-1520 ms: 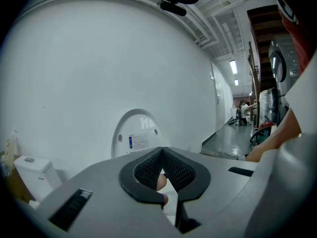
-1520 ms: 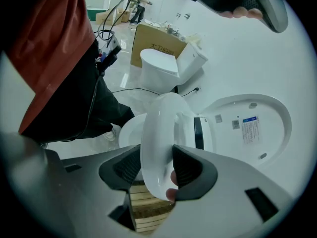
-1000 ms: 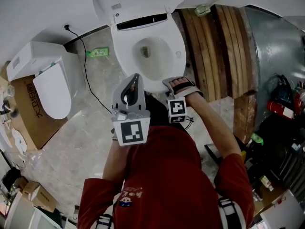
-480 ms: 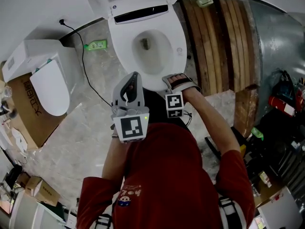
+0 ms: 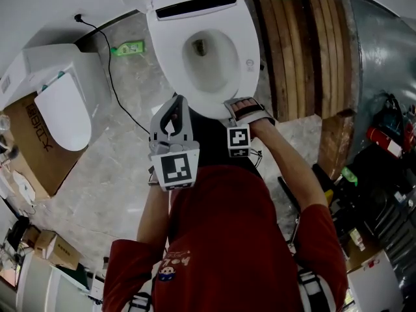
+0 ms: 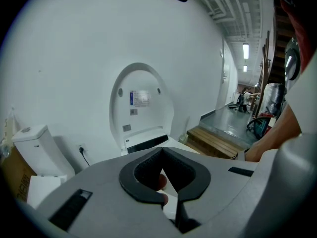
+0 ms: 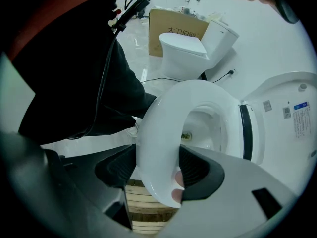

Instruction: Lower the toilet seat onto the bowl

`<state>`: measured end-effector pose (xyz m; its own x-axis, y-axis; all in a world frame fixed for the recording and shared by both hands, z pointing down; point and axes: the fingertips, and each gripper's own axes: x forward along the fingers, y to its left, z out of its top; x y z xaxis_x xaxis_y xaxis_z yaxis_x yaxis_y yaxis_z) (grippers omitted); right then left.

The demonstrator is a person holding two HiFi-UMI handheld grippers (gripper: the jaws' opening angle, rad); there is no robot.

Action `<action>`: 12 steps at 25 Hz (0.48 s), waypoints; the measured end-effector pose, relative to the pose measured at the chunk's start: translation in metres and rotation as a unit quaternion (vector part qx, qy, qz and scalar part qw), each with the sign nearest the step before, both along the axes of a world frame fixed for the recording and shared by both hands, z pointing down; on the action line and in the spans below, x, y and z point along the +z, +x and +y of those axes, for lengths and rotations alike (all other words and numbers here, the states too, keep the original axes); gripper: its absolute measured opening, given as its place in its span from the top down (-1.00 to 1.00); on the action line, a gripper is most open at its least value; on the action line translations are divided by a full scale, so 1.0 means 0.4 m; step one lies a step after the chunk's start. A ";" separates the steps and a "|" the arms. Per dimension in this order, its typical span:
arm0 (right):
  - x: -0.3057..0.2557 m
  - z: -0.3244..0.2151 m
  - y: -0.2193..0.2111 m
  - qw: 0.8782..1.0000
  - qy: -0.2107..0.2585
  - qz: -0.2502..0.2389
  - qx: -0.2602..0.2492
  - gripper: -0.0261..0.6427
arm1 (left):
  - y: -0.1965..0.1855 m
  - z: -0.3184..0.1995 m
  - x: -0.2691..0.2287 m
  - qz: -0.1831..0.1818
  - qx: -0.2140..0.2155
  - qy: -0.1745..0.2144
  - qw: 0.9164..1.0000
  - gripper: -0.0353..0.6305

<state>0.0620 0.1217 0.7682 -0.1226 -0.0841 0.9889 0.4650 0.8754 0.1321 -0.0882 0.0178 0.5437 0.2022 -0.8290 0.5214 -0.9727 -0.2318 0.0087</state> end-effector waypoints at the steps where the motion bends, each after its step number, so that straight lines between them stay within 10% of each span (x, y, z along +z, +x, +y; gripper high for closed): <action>1: 0.011 0.002 0.002 1.000 -0.001 0.004 0.001 0.19 | -0.003 -0.001 0.009 0.001 0.000 -0.004 1.000 0.86; 12: 0.132 0.016 0.012 0.999 -0.039 0.038 -0.001 0.19 | 0.009 -0.006 0.124 0.009 0.018 -0.052 0.998 0.86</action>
<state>0.0667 0.1282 0.8212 -0.0478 -0.0061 0.9988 0.4720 0.8811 0.0280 -0.0847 0.0155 0.5933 0.2413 -0.7623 0.6006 -0.9631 -0.2643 0.0514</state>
